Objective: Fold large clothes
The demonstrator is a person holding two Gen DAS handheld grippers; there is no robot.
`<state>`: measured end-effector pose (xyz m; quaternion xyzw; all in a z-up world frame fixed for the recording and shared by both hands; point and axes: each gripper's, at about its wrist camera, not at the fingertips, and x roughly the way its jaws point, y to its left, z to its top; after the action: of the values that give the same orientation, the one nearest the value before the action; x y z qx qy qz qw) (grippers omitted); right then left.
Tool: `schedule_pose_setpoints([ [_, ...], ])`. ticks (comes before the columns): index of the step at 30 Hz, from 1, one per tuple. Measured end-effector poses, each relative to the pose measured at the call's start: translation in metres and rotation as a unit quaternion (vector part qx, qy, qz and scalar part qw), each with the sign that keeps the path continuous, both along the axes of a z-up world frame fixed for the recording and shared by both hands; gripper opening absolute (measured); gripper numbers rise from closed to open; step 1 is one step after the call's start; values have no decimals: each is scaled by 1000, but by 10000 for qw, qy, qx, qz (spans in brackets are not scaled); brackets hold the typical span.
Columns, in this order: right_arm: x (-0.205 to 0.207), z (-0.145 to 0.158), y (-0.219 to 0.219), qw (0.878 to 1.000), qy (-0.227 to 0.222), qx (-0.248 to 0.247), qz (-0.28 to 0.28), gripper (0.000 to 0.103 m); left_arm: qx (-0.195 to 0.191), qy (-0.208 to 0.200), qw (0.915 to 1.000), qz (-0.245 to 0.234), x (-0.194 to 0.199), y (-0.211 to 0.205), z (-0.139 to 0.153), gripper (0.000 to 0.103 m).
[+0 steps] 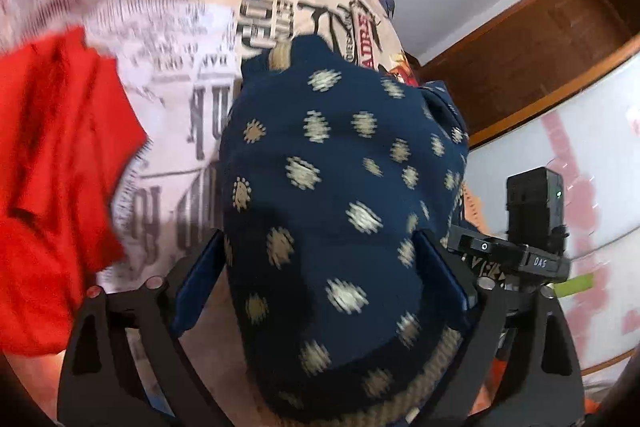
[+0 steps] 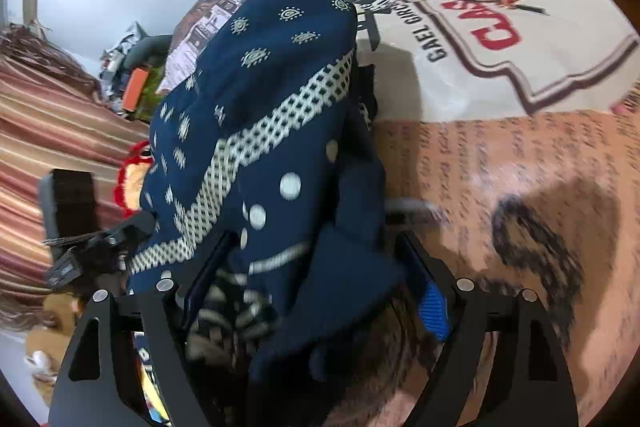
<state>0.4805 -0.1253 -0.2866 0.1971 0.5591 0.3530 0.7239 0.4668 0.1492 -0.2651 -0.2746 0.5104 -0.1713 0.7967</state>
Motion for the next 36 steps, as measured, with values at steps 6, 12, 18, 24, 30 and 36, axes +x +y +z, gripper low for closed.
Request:
schedule_pose_setpoints([
  [6, 14, -5, 12, 9985, 305, 404, 195, 84, -984, 366, 9945, -45, 15, 9, -25, 95],
  [12, 8, -2, 17, 9940, 731, 757, 299, 62, -1062, 385, 9936, -27, 8, 7, -19, 84],
  [18, -14, 21, 27, 9955, 613, 654, 311, 37, -808, 135, 9966, -94, -17, 6, 15, 69],
  [24, -42, 80, 61, 9971, 169, 586, 445, 35, -659, -518, 9965, -47, -57, 28, 74, 67],
  [30, -57, 140, 117, 9948, -367, 653, 684, 35, -664, -1024, 9923, 230, -87, 81, 127, 67],
  [36, -51, 158, 193, 9901, -650, 748, 997, 35, -499, -1241, 9892, 601, -100, 148, 145, 67],
])
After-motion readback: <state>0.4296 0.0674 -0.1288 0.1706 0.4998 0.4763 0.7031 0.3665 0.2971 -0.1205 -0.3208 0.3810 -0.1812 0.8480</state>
